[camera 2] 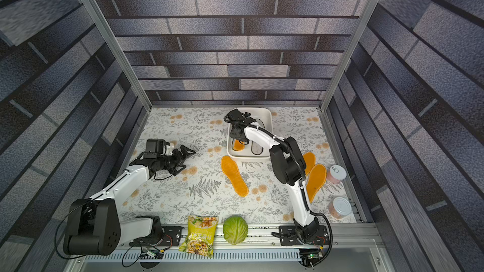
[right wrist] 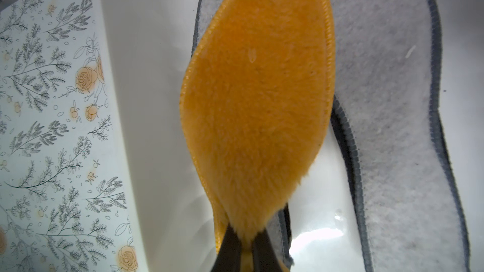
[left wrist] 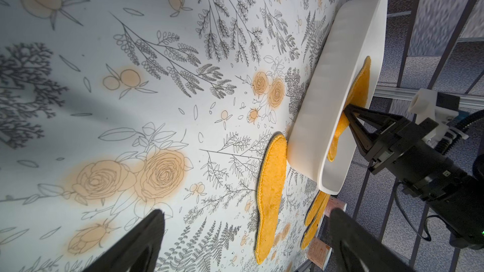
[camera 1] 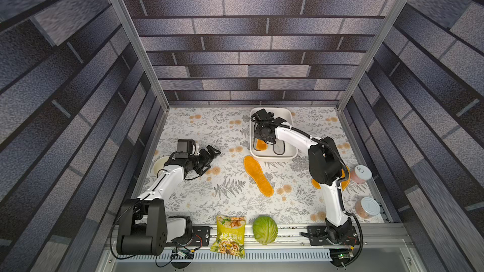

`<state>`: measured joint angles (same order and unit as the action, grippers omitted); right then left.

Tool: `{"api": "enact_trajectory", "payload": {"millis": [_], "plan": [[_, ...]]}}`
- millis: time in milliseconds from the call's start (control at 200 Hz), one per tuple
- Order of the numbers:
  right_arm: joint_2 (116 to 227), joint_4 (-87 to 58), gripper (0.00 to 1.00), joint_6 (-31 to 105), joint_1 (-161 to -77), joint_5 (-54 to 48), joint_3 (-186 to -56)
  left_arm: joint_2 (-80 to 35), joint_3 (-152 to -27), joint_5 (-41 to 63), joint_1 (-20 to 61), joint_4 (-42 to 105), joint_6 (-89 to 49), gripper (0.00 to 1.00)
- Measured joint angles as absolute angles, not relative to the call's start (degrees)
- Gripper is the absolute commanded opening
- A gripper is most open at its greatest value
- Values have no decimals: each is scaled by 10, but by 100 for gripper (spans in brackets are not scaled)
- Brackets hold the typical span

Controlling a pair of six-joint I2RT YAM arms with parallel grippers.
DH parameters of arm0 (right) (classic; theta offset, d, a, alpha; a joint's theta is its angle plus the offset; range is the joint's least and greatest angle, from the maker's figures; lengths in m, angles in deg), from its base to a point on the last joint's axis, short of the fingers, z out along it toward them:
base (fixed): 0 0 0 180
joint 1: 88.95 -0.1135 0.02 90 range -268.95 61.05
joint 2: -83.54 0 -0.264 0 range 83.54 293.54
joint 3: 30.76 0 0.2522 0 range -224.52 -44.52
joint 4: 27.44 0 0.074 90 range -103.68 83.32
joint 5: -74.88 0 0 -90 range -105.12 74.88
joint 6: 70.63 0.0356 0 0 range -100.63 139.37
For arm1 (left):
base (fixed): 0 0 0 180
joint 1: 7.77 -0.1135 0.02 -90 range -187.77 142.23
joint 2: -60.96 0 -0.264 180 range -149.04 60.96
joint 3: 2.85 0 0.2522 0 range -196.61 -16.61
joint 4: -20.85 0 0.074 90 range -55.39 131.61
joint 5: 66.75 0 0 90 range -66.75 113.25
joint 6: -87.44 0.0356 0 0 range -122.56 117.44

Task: Put the insoles into the storage box
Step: Place the insole in the storage box.

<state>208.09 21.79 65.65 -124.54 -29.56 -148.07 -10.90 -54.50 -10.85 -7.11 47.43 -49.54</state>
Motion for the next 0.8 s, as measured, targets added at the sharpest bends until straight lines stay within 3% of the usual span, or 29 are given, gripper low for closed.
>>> {"api": "enact_trajectory", "payload": {"millis": [801], "plan": [[2127,241,5,639,-1231,-277,-1525,-109,-545,-109,-71,474,-495,100]]}}
